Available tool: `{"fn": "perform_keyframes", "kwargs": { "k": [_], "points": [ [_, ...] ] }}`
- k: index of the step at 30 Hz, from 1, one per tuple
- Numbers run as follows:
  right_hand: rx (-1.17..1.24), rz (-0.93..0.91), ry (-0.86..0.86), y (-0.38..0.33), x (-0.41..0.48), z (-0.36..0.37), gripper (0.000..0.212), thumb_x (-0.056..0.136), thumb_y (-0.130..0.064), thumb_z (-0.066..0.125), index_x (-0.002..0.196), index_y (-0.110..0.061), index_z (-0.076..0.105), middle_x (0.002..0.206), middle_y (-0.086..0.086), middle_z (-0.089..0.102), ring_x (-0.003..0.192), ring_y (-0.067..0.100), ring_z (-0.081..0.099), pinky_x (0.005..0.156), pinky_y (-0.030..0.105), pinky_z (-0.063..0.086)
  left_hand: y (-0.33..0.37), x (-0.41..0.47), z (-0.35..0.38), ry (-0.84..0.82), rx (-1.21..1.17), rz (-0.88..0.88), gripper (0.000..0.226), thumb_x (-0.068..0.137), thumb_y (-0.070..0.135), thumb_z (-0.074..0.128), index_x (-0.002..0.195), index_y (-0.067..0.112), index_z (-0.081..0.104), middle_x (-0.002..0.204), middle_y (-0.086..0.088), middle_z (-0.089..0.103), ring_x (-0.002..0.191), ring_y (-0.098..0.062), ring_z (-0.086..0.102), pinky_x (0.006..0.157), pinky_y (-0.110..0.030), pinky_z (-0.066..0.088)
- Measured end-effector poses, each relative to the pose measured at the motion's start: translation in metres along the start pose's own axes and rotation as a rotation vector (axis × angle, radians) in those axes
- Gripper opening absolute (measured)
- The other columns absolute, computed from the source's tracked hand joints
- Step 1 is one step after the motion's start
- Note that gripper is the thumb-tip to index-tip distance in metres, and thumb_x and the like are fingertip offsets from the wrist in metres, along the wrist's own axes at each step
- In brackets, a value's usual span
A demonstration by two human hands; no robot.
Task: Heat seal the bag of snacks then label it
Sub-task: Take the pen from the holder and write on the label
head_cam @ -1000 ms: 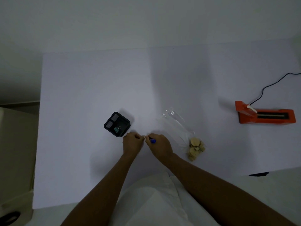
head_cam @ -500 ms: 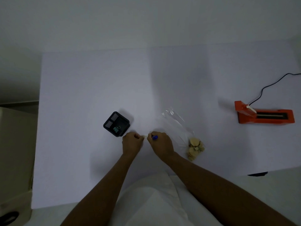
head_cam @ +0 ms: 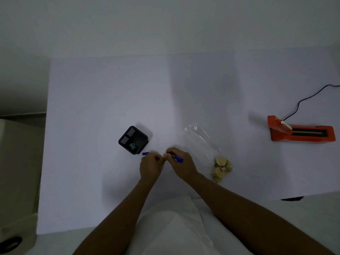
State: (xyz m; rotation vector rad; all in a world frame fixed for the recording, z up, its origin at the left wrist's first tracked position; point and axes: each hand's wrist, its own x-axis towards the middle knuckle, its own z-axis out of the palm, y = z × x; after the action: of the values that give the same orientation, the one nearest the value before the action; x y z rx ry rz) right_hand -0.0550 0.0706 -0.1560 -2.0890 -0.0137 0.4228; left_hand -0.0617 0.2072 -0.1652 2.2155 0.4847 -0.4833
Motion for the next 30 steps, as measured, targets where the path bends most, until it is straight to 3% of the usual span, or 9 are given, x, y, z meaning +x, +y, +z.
{"fn": "perform_keyframes", "kwargs": {
  "k": [3, 5, 9, 11, 14, 16, 20, 24, 30],
  "points": [
    [0.002, -0.01, 0.009, 0.0, -0.002, -0.002, 0.016, 0.097, -0.024, 0.056, 0.088, -0.013, 0.063, 0.073, 0.001, 0.064, 0.065, 0.011, 0.06, 0.064, 0.015, 0.048, -0.003, -0.007, -0.004, 0.024, 0.055, 0.057, 0.035, 0.088, 0.041, 0.064, 0.074, 0.009, 0.067, 0.062, -0.004, 0.062, 0.053, -0.013, 0.055, 0.053, -0.026, 0.046],
    [0.011, -0.026, 0.013, 0.001, -0.002, -0.004, 0.017, 0.098, -0.022, 0.056, 0.088, -0.011, 0.063, 0.074, 0.004, 0.064, 0.065, 0.014, 0.06, 0.064, 0.021, 0.051, -0.004, -0.012, -0.01, 0.067, 0.147, 0.079, 0.039, 0.091, 0.048, 0.056, 0.088, 0.01, 0.063, 0.065, -0.005, 0.063, 0.056, -0.017, 0.058, 0.056, -0.03, 0.05],
    [0.017, -0.033, 0.015, 0.0, -0.003, -0.007, 0.019, 0.097, -0.022, 0.056, 0.088, -0.008, 0.065, 0.076, 0.007, 0.065, 0.068, 0.016, 0.061, 0.068, 0.024, 0.054, -0.009, -0.017, -0.017, 0.118, 0.298, 0.084, 0.042, 0.098, 0.024, 0.049, 0.137, 0.007, 0.044, 0.08, -0.013, 0.069, 0.064, -0.027, 0.066, 0.059, -0.035, 0.055],
    [0.022, -0.034, 0.006, -0.001, -0.006, -0.009, 0.02, 0.097, -0.021, 0.056, 0.088, -0.007, 0.065, 0.075, 0.008, 0.066, 0.068, 0.016, 0.061, 0.068, 0.023, 0.054, -0.017, -0.013, -0.019, 0.094, 0.35, 0.066, 0.038, 0.096, 0.01, 0.049, 0.133, 0.001, 0.048, 0.081, -0.015, 0.069, 0.065, -0.029, 0.067, 0.059, -0.037, 0.056],
    [0.026, -0.048, -0.011, -0.003, -0.012, -0.012, 0.018, 0.097, -0.018, 0.057, 0.088, -0.006, 0.066, 0.073, 0.006, 0.065, 0.066, 0.011, 0.06, 0.065, 0.015, 0.05, -0.023, -0.008, -0.02, 0.072, 0.381, 0.073, 0.006, 0.084, -0.003, 0.067, 0.089, -0.001, 0.064, 0.06, -0.01, 0.064, 0.045, -0.021, 0.06, 0.042, -0.025, 0.046],
    [0.014, -0.046, -0.02, -0.005, -0.017, -0.015, 0.017, 0.097, -0.016, 0.058, 0.087, -0.005, 0.066, 0.071, 0.0, 0.062, 0.065, 0.003, 0.058, 0.064, 0.009, 0.045, -0.024, -0.005, -0.021, 0.062, 0.412, 0.106, 0.016, 0.079, -0.005, 0.072, 0.072, 0.002, 0.06, 0.055, -0.009, 0.061, 0.041, -0.019, 0.056, 0.04, -0.02, 0.038],
    [0.025, -0.04, -0.021, -0.008, -0.026, -0.021, 0.018, 0.096, -0.015, 0.058, 0.084, -0.005, 0.066, 0.068, 0.004, 0.062, 0.062, 0.006, 0.056, 0.061, 0.009, 0.043, -0.025, -0.009, -0.023, 0.079, 0.343, 0.107, 0.02, 0.097, 0.019, 0.052, 0.091, 0.002, 0.058, 0.078, -0.012, 0.066, 0.066, -0.024, 0.063, 0.055, -0.027, 0.042],
    [0.063, -0.027, -0.016, -0.013, -0.032, -0.028, 0.017, 0.096, -0.018, 0.059, 0.086, -0.006, 0.067, 0.071, 0.008, 0.065, 0.062, 0.018, 0.058, 0.059, 0.018, 0.047, -0.026, -0.022, -0.029, 0.137, 0.188, -0.024, 0.038, 0.095, 0.043, 0.052, 0.104, 0.006, 0.053, 0.085, -0.007, 0.066, 0.074, -0.024, 0.066, 0.062, -0.031, 0.051],
    [0.13, 0.05, -0.031, -0.026, -0.034, -0.031, 0.02, 0.096, -0.022, 0.059, 0.086, -0.007, 0.067, 0.071, 0.012, 0.064, 0.057, 0.016, 0.056, 0.052, 0.022, 0.049, -0.038, -0.017, -0.042, 0.206, 0.111, -0.167, 0.047, 0.088, 0.047, 0.062, 0.107, 0.004, 0.052, 0.094, -0.011, 0.065, 0.082, -0.027, 0.064, 0.066, -0.031, 0.049]
  ]
}}
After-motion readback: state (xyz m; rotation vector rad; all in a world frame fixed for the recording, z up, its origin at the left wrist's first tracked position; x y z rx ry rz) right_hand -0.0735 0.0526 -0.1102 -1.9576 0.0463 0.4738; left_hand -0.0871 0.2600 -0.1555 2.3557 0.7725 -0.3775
